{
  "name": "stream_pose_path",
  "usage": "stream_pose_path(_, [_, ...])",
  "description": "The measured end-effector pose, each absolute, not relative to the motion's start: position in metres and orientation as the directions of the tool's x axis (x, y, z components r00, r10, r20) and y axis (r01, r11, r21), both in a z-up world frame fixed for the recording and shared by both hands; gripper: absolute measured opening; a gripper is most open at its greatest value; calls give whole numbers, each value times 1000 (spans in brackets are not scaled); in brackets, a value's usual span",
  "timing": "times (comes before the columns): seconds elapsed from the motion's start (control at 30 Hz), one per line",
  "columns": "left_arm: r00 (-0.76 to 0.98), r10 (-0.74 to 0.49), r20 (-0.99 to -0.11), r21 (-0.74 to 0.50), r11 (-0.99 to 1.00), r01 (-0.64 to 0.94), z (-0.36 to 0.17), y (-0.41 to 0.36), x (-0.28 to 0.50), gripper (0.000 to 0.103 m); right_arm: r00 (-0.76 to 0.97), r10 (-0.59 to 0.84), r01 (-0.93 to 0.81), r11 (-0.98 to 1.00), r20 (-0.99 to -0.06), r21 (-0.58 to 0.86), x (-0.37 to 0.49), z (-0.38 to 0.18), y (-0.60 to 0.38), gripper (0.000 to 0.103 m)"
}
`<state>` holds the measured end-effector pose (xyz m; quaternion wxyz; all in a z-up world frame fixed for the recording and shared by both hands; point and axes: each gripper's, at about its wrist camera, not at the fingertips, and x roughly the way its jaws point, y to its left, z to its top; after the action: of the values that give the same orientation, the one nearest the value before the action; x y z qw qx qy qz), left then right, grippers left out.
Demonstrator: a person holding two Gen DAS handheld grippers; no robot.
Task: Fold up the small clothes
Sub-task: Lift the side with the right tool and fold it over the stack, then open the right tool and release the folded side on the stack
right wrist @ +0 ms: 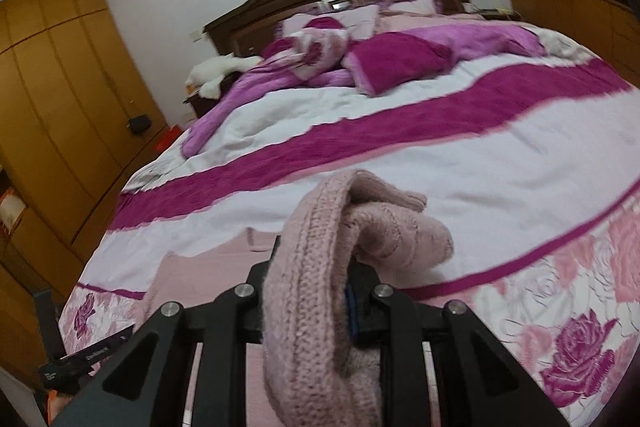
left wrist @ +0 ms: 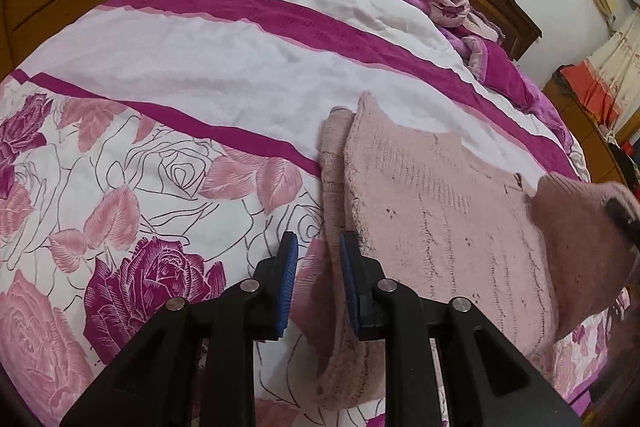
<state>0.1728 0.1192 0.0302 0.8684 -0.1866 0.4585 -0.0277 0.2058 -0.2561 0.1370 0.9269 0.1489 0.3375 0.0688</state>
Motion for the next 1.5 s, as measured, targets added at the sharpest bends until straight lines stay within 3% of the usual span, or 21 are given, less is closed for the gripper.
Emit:
stream_pose_path(0.47, [571, -227, -789, -364, 922, -136, 26, 122, 175, 0, 706, 320, -228, 947, -632, 226, 220, 134, -142, 24])
stream_pose_path(0.8, [577, -213, -789, -358, 922, -149, 27, 122, 174, 0, 596, 367, -334, 922, -714, 196, 229, 69, -78, 25])
stream_pose_path(0.97, [585, -204, -785, -357, 921, -158, 29, 123, 174, 0, 573, 404, -365, 905, -713, 219, 226, 57, -75, 38])
stream_pose_path(1.03, [601, -201, -774, -365, 917, -162, 34, 123, 172, 0, 559, 436, -373, 892, -706, 255, 222, 59, -78, 56])
stream_pose_path(1.1, [621, -209, -755, -383, 910, -159, 42, 125, 169, 0, 546, 472, -389, 875, -692, 289, 217, 64, -80, 64])
stream_pose_path(1.33, [642, -271, -717, -420, 903, -87, 70, 111, 168, 1, 569, 508, -446, 851, -647, 276, 191, 96, -93, 71])
stream_pose_path(1.5, [595, -353, -722, -442, 897, -5, 75, 80, 182, 14, 610, 453, -368, 889, -651, 273, 198, 106, -125, 71])
